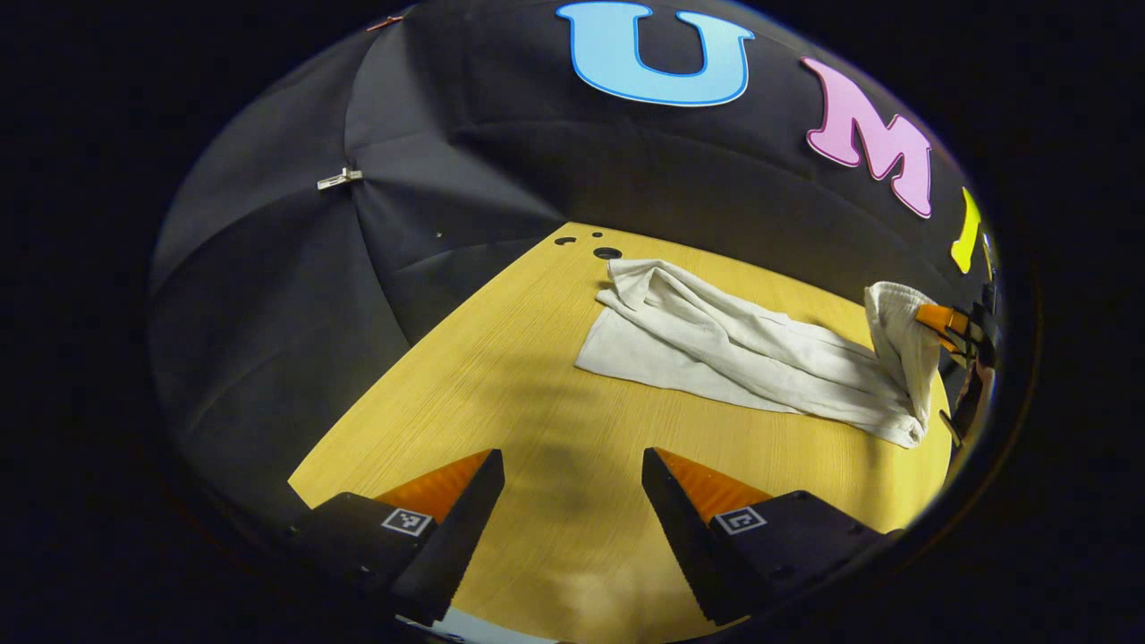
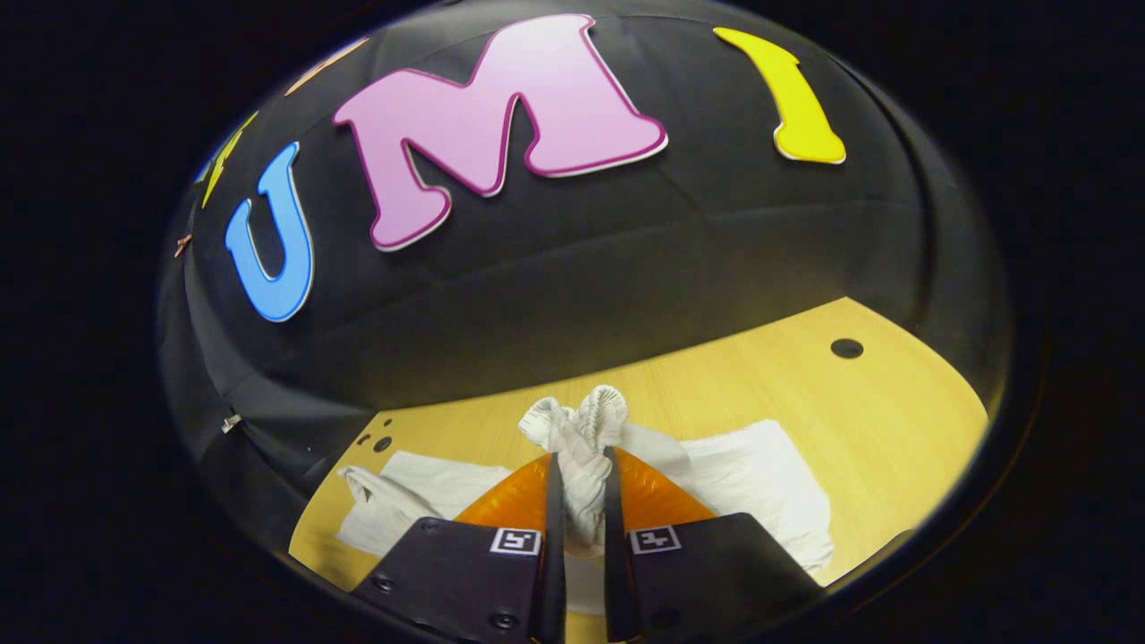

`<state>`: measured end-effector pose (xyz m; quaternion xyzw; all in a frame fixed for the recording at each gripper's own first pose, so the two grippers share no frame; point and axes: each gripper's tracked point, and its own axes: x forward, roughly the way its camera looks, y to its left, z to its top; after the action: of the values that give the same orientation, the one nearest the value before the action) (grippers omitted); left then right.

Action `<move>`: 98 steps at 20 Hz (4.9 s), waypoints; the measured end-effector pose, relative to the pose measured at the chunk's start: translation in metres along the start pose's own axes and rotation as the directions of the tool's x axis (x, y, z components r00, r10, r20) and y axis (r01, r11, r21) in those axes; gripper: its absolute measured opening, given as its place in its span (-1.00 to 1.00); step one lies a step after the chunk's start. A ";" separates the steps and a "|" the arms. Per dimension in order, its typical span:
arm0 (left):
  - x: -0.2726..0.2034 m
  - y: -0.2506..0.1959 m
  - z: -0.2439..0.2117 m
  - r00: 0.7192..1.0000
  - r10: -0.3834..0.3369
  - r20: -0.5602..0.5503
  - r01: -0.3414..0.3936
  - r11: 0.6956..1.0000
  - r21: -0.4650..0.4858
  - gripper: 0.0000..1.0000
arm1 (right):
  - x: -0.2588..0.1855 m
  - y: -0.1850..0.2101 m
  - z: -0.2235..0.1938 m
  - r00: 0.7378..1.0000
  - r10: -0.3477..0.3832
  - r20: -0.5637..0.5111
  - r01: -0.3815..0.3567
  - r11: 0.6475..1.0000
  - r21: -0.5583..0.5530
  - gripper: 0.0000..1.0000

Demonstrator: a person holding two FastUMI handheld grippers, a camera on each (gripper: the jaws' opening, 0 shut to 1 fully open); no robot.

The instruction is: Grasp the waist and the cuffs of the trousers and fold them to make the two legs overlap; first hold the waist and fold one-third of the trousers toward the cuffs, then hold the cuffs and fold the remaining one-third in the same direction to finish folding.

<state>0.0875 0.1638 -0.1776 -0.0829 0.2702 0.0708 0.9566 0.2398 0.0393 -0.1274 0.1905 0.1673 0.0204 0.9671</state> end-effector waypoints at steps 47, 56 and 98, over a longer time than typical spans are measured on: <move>0.232 -0.080 0.098 0.998 -0.056 -0.020 0.056 0.998 -0.013 0.92 | -0.321 -0.138 -0.030 0.929 -0.371 -0.020 0.370 0.929 -0.026 0.96; 0.243 -0.103 0.097 0.997 -0.072 -0.030 0.076 0.984 0.160 0.50 | -0.313 -0.152 -0.043 0.914 -0.400 -0.073 0.402 0.915 0.027 0.97; 0.040 -0.433 0.176 0.802 -0.587 0.108 0.577 0.809 0.115 -0.89 | -0.279 -0.190 -0.027 0.953 -0.299 -0.049 0.302 0.949 0.094 0.97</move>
<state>0.2880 -0.2209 0.0010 -0.1200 0.1674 -0.2310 0.9509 -0.0370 -0.1556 -0.1342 0.2107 0.2118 -0.1322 0.9451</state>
